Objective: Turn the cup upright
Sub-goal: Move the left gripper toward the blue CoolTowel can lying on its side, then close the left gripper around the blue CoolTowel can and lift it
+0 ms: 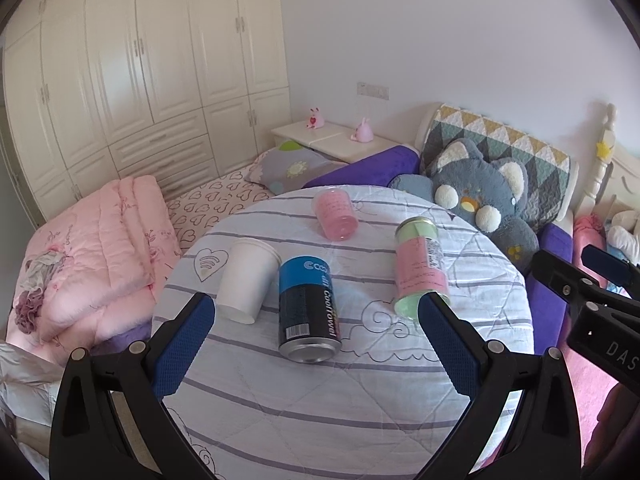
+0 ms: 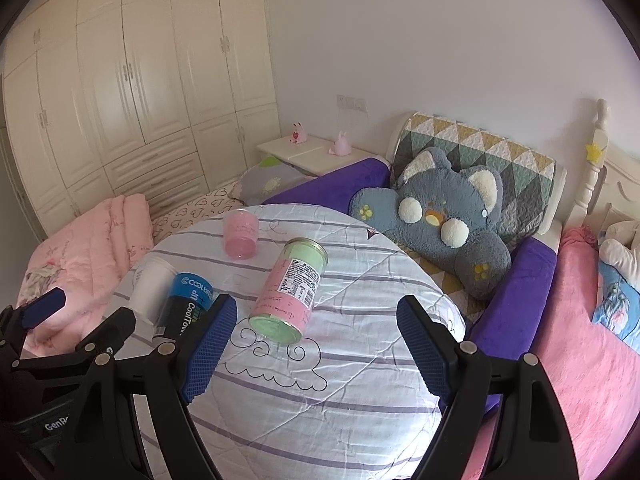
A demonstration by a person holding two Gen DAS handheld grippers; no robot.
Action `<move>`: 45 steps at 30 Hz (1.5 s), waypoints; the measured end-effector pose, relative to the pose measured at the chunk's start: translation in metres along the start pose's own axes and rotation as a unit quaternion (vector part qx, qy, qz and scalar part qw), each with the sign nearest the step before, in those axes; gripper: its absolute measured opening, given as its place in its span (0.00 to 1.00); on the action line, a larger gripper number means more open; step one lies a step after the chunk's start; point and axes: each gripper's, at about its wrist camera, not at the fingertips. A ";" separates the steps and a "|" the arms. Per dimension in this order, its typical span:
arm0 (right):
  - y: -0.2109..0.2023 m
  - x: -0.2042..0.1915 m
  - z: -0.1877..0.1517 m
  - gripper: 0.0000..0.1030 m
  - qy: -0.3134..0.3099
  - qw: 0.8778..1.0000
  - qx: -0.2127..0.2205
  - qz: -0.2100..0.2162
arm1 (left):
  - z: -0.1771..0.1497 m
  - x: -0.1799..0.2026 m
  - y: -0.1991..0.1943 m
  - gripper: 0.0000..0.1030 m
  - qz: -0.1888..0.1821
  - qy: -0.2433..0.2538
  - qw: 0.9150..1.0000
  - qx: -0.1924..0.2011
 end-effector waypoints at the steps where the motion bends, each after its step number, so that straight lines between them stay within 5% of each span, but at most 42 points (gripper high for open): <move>1: 0.002 0.001 0.001 0.81 0.002 1.000 0.000 0.001 | 0.000 -0.001 0.003 1.00 0.000 -0.002 1.000 -0.002; 24: 0.073 0.001 -0.004 0.81 -0.003 0.998 -0.056 0.028 | 0.006 -0.001 0.073 1.00 -0.013 -0.005 0.997 -0.073; 45: 0.125 0.022 -0.009 0.81 0.002 0.995 -0.097 0.037 | 0.000 0.037 0.167 0.99 -0.007 0.017 0.983 -0.180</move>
Point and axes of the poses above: each gripper's, at about its wrist camera, not at the fingertips, and y roughly the way its jaws point, x to its right, z to its top, and after that the axes turned 15 degrees about z, right-handed
